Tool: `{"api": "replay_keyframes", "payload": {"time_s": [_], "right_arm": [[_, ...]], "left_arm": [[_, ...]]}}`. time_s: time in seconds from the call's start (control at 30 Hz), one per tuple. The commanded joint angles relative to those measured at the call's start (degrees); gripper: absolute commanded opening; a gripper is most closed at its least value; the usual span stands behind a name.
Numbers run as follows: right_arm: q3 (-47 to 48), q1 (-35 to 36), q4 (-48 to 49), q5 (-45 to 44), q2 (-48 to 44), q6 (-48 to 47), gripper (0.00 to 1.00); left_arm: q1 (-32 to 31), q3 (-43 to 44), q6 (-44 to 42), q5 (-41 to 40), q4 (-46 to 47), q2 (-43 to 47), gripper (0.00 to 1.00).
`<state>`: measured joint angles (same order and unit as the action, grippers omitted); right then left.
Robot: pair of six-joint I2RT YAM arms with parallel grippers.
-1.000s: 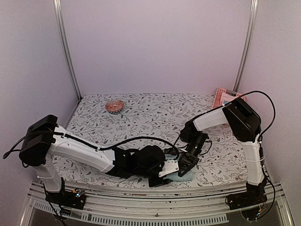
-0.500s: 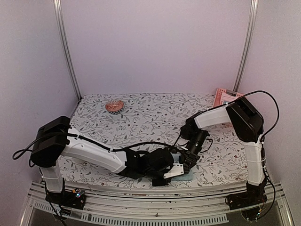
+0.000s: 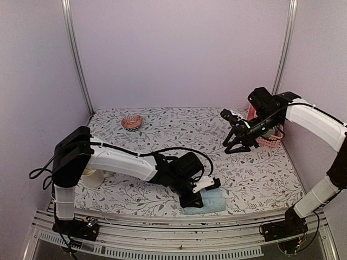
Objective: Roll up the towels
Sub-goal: Roll the towel at the center of the board.
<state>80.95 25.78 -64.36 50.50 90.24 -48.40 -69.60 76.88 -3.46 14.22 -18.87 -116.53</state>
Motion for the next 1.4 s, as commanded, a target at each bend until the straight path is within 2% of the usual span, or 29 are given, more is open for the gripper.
{"api": "replay_keyframes", "payload": {"time_s": [0.0,0.07,0.17,0.33,0.43,0.67,0.83,0.87,0.97,1.03,1.1,1.23,1.37], "right_arm": [[-11.6,1.9,12.6,-5.3,-11.2,5.7,0.46],[-17.1,4.7,14.8,-9.5,-14.3,4.4,0.47],[-24.6,12.6,18.8,-19.8,-16.8,3.3,0.49],[-32.0,24.7,27.9,-34.0,-16.0,4.6,0.54],[-32.3,28.7,32.0,-38.9,-13.3,4.8,0.55],[-33.9,34.0,39.1,-43.3,-5.7,2.6,0.57],[-35.9,35.2,41.4,-43.2,-1.5,1.9,0.54],[-36.2,35.3,41.6,-43.1,-0.9,1.8,0.51],[-36.1,35.3,40.9,-42.4,1.0,1.7,0.33],[-36.2,35.4,39.8,-40.6,1.5,1.5,0.28],[-36.3,35.1,38.5,-37.6,1.5,1.1,0.25],[-32.1,31.7,31.5,-28.4,5.6,1.4,0.20],[-26.9,26.4,25.9,-18.0,11.3,1.4,0.20]], "left_arm": [[7.4,1.8,9.0,17.5,-5.0,-4.9,0.12],[9.5,2.4,10.7,20.5,-5.2,-6.2,0.12],[11.4,3.3,12.6,26.1,-5.2,-7.6,0.12],[12.5,6.0,12.7,30.6,-7.2,-10.3,0.12],[13.0,6.8,12.8,30.9,-8.2,-11.3,0.11],[13.8,6.6,13.2,30.9,-8.2,-12.2,0.12],[14.5,6.6,12.9,30.2,-8.4,-12.1,0.14],[14.7,6.6,12.8,29.9,-8.5,-11.9,0.14],[15.1,6.3,11.8,28.8,-8.5,-10.2,0.19],[15.1,4.6,11.3,25.6,-7.4,-7.7,0.32],[15.1,1.0,11.5,22.7,-4.4,-3.4,0.38],[14.8,-9.8,12.3,14.7,5.8,11.1,0.43],[12.6,-22.4,11.2,4.3,15.0,23.2,0.45]]}}
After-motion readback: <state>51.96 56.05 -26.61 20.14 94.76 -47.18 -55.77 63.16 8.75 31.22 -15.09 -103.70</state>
